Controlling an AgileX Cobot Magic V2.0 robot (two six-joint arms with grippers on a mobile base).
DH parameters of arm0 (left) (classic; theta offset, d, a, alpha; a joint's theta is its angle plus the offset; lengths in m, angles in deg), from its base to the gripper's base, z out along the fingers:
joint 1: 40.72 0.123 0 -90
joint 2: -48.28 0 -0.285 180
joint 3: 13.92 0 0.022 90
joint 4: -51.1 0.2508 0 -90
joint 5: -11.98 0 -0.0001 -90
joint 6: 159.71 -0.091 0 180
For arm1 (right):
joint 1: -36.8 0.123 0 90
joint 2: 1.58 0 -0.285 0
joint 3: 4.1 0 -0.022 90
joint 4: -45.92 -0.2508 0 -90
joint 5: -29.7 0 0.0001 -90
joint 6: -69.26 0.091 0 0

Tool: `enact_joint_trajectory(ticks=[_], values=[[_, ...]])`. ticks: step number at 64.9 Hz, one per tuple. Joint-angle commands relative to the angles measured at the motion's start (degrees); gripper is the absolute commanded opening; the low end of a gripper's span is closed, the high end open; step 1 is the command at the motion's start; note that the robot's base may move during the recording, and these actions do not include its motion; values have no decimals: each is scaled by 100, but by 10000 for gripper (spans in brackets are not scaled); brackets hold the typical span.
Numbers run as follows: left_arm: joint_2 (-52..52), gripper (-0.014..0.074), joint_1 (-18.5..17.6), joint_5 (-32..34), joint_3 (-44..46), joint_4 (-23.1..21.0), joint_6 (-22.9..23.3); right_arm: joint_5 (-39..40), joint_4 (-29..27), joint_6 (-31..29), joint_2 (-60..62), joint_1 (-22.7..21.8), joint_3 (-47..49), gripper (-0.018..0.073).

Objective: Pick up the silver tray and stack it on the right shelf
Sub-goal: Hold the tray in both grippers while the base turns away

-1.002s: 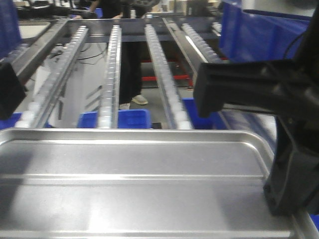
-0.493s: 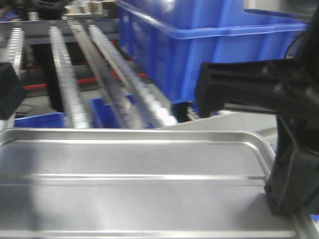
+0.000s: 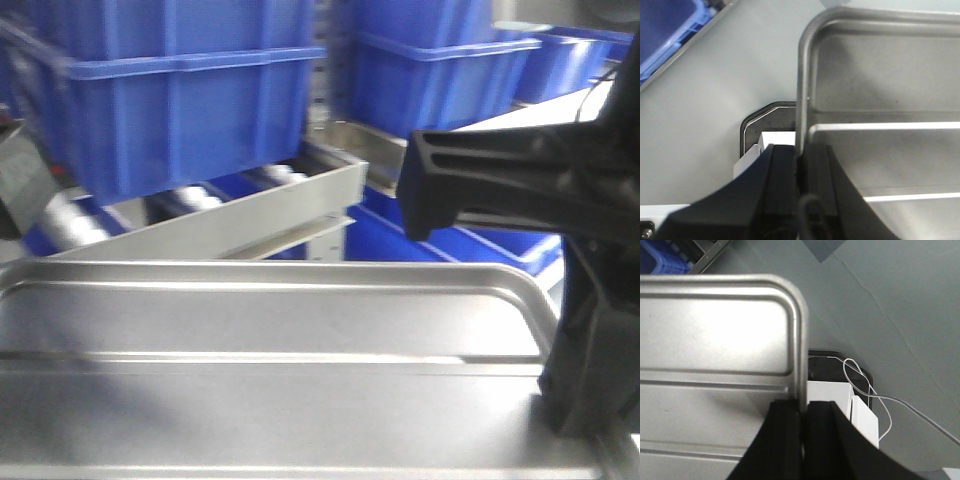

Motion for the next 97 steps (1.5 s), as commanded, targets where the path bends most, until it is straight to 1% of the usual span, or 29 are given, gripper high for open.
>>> enact_joint_trajectory(ticks=[1,60,74,94,97], values=[[-114,-99,-7,-634,108,328,-45,-686,379,-74,149,-38,103,57],[-114,-99,-7,-663,108,306,-45,-686,379,-74,149,-38,103,57],[-114,-99,-7,-924,108,306,-45,-686,379,-74,149,-38,103,57],[-114,-99,-7,-1678,108,306,-45,-686,379,-74,149,-38,103,57],[-114,-99,-7,-1699,108,296,-45,-686,379,-74,149,-38,103,57]])
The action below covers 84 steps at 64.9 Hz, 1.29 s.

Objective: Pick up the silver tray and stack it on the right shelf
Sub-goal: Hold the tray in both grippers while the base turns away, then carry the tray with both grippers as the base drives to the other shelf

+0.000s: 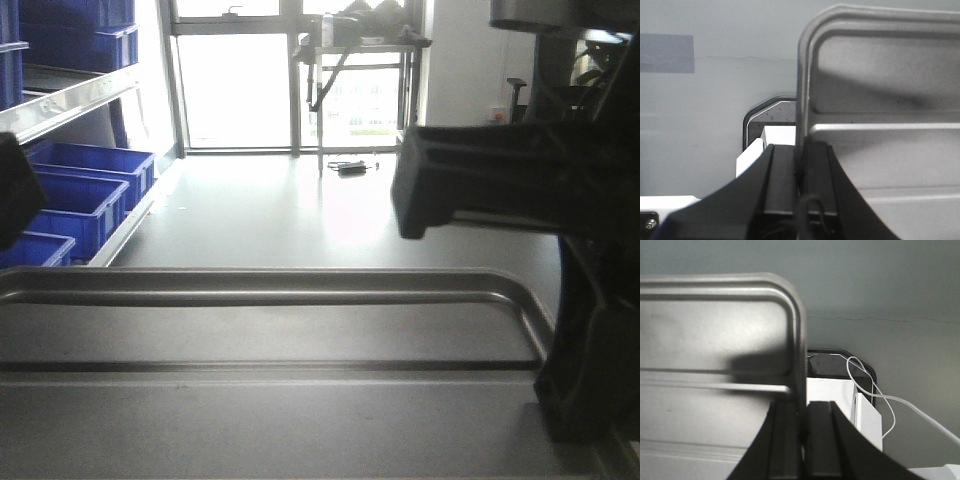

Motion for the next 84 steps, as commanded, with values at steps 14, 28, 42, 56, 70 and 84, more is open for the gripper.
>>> enact_joint_trajectory(ticks=[14,28,42,56,70,84], values=[[-123,-99,-7,-1582,108,386,-45,-681,457,-70,130,-51,103,57],[-123,-99,-7,-1582,108,386,-45,-681,457,-70,130,-51,103,57],[-123,-99,-7,-1582,108,386,-45,-681,457,-70,130,-51,103,57],[-123,-99,-7,-1582,108,386,-45,-681,457,-70,130,-51,103,57],[-123,-99,-7,-1582,108,386,-45,-687,457,-70,130,-51,103,57],[-123,-99,-7,-1582,108,386,-45,-692,457,-70,130,-51,103,57]])
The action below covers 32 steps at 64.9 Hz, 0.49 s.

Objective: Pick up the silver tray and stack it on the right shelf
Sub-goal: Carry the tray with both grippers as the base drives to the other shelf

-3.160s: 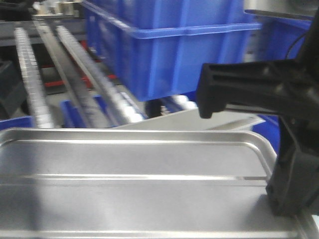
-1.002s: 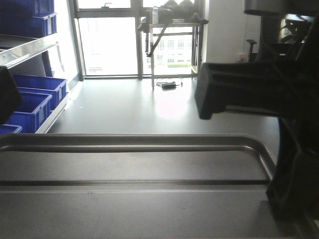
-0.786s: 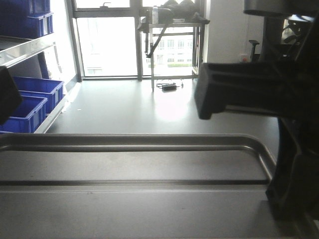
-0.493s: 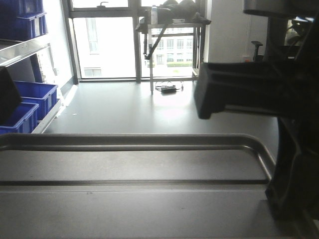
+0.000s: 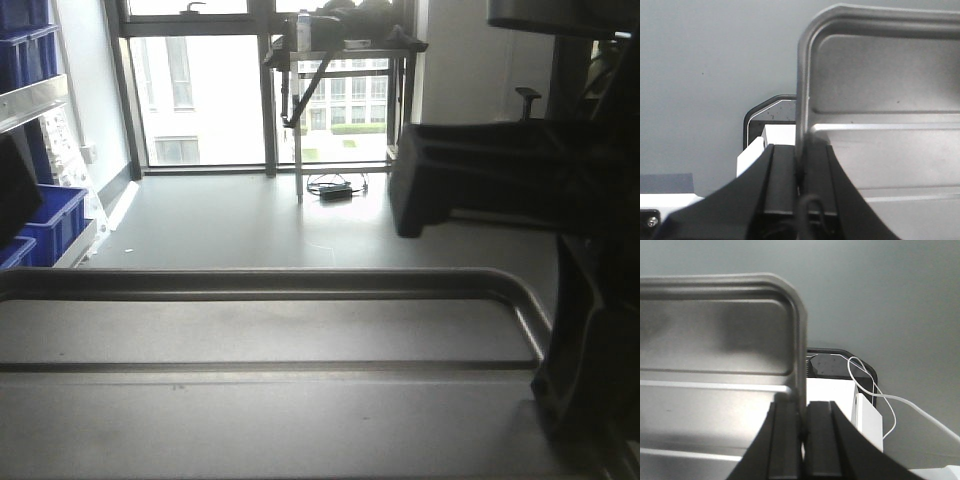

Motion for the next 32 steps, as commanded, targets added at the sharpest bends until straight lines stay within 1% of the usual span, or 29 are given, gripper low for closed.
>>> enact_joint_trajectory(ticks=[1,32], values=[[-123,-99,-7,-1543,108,399,-45,-711,461,-61,130,-60,103,57],[-123,-99,-7,-1543,108,409,-45,-707,461,-61,130,-60,109,57]])
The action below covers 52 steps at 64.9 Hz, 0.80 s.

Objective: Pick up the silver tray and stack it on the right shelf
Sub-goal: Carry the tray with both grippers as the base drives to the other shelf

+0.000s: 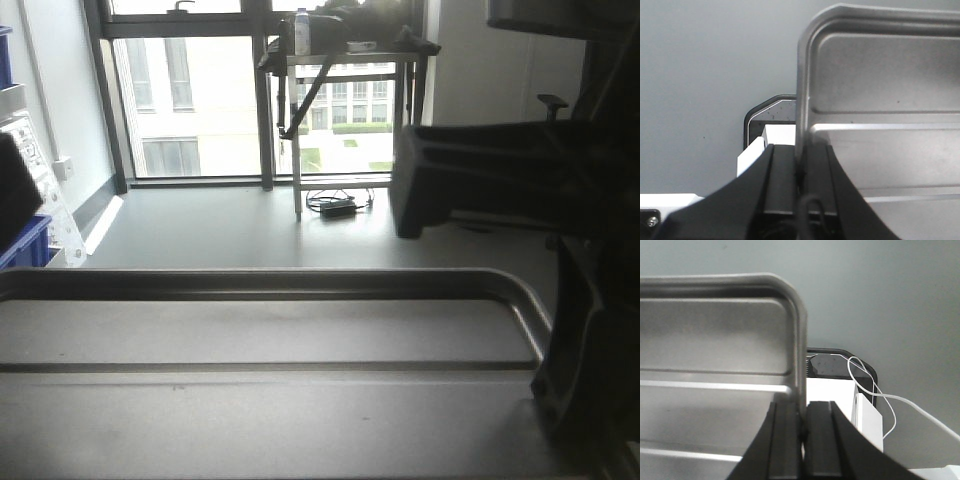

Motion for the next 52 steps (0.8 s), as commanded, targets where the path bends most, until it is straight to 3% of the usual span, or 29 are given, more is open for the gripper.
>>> enact_joint_trajectory(ticks=[1,52], values=[[-123,-99,-7,-1539,98,409,-45,-716,461,-61,130,-60,109,57],[-123,-99,-7,-1539,98,409,-45,-733,461,-61,130,-64,109,57]])
